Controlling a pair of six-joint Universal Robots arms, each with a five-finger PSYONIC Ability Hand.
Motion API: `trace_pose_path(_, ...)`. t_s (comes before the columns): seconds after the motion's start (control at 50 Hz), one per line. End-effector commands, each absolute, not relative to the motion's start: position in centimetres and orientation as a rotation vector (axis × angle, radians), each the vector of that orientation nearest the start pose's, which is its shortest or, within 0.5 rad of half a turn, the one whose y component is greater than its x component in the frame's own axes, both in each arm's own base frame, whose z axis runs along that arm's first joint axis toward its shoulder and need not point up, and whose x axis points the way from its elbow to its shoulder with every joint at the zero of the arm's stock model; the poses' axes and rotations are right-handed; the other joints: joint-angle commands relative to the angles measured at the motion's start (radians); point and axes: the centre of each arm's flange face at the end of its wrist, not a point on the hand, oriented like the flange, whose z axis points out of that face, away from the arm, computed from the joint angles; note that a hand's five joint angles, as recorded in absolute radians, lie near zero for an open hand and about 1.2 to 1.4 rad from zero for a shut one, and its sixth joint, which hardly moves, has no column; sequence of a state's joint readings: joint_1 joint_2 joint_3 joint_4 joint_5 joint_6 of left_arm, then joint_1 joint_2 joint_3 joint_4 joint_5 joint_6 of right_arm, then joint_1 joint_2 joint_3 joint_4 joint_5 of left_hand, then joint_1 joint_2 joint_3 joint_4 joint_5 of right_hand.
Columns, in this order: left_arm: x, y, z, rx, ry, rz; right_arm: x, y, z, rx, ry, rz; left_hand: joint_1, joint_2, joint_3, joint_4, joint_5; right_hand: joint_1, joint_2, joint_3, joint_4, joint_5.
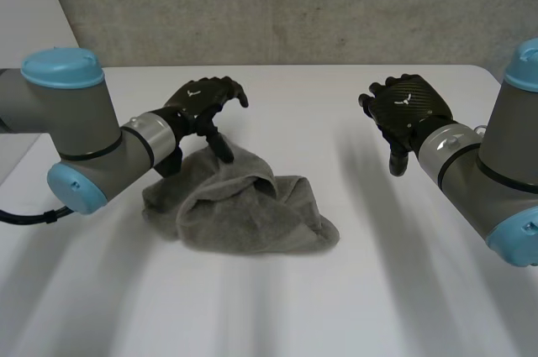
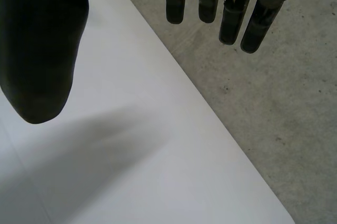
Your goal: Fold the towel.
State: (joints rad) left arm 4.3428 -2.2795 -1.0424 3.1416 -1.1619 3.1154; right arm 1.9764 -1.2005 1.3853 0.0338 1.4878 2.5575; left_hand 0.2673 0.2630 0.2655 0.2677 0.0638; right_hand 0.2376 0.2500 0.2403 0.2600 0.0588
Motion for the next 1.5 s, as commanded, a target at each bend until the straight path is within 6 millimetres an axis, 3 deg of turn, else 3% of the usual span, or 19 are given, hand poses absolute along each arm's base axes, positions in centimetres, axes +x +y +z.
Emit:
trace_pose_path(0.02,-30.5,-32.5,22.3,-0.626,-1.928,1.535,27.3,-28.4,23.6,-1.241,2.148,-1.986,-0.074,-0.07,-0.073,-0.075,-0.045,-0.063,-0.075,-0.066,-0.085,-0.059)
trace_pose_path(0.06,-29.9,-31.8,22.7,-0.623,-1.934,1.533,27.4,-28.4,23.5,-1.224,2.159,-1.966,-0.071,-0.067,-0.07,-0.072,-0.042,-0.063,-0.075,-0.066,-0.085,-0.059)
trace_pose_path(0.1,-28.8,-30.3,23.3,-0.607,-1.957,1.524,27.7,-28.1,22.2,-1.19,2.216,-1.844,-0.074,-0.07,-0.073,-0.075,-0.045,-0.063,-0.075,-0.066,-0.085,-0.059)
trace_pose_path(0.16,-28.1,-29.8,23.2,-0.593,-1.977,1.521,27.9,-28.1,21.3,-1.115,2.263,-1.714,-0.071,-0.067,-0.07,-0.072,-0.042,-0.063,-0.075,-0.066,-0.085,-0.059)
trace_pose_path(0.2,-26.2,-29.0,22.7,-0.545,-2.038,1.508,28.1,-28.0,20.7,-1.068,2.276,-1.644,-0.054,-0.05,-0.052,-0.054,-0.025,-0.063,-0.075,-0.066,-0.085,-0.059)
trace_pose_path(0.22,-26.2,-29.0,22.7,-0.545,-2.039,1.508,28.1,-28.0,20.7,-1.068,2.276,-1.643,-0.054,-0.05,-0.052,-0.054,-0.025,-0.063,-0.075,-0.066,-0.085,-0.059)
trace_pose_path(0.26,-24.5,-28.2,22.2,-0.5,-2.093,1.492,28.5,-28.1,19.9,-0.967,2.278,-1.546,-0.045,-0.041,-0.043,-0.045,-0.016,-0.062,-0.074,-0.064,-0.084,-0.057)
trace_pose_path(0.38,-22.9,-26.8,20.4,-0.443,-2.176,1.425,29.1,-28.7,18.8,-0.81,2.285,-1.453,-0.039,-0.035,-0.037,-0.04,-0.01,-0.05,-0.062,-0.053,-0.072,-0.046)
trace_pose_path(0.42,-22.3,-26.0,18.9,-0.417,-2.223,1.371,29.7,-28.6,18.0,-0.719,2.29,-1.391,-0.039,-0.035,-0.037,-0.04,-0.01,-0.05,-0.062,-0.053,-0.072,-0.046)
trace_pose_path(0.54,-22.0,-25.9,17.5,-0.367,-2.259,1.359,30.6,-29.1,16.0,-0.557,2.305,-1.292,-0.042,-0.038,-0.04,-0.042,-0.013,0.014,0.002,0.012,-0.008,0.019)
trace_pose_path(0.64,-22.1,-26.4,15.1,-0.313,-2.305,1.347,31.0,-29.5,14.2,-0.479,2.324,-1.225,-0.045,-0.041,-0.043,-0.045,-0.016,0.079,0.067,0.076,0.057,0.083)
trace_pose_path(0.86,-22.4,-27.4,14.7,-0.237,-2.259,1.378,32.8,-29.2,11.6,-0.375,2.318,-1.103,-0.03,-0.026,-0.029,-0.031,-0.001,0.158,0.146,0.156,0.136,0.163)
trace_pose_path(0.96,-22.7,-27.2,14.7,-0.215,-2.244,1.358,34.2,-28.7,11.7,-0.368,2.265,-1.056,-0.007,-0.003,-0.005,-0.007,0.022,0.208,0.196,0.205,0.186,0.212)
trace_pose_path(1.2,-23.7,-26.4,14.5,-0.255,-2.235,1.331,34.3,-28.4,12.9,-0.371,2.25,-1.06,0.087,0.091,0.089,0.087,0.116,0.217,0.205,0.215,0.195,0.222)
trace_pose_path(1.5,-23.5,-26.2,13.7,-0.25,-2.265,1.306,34.1,-27.4,14.0,-0.4,2.272,-0.945,0.545,0.549,0.547,0.544,0.574,0.138,0.126,0.135,0.116,0.142)
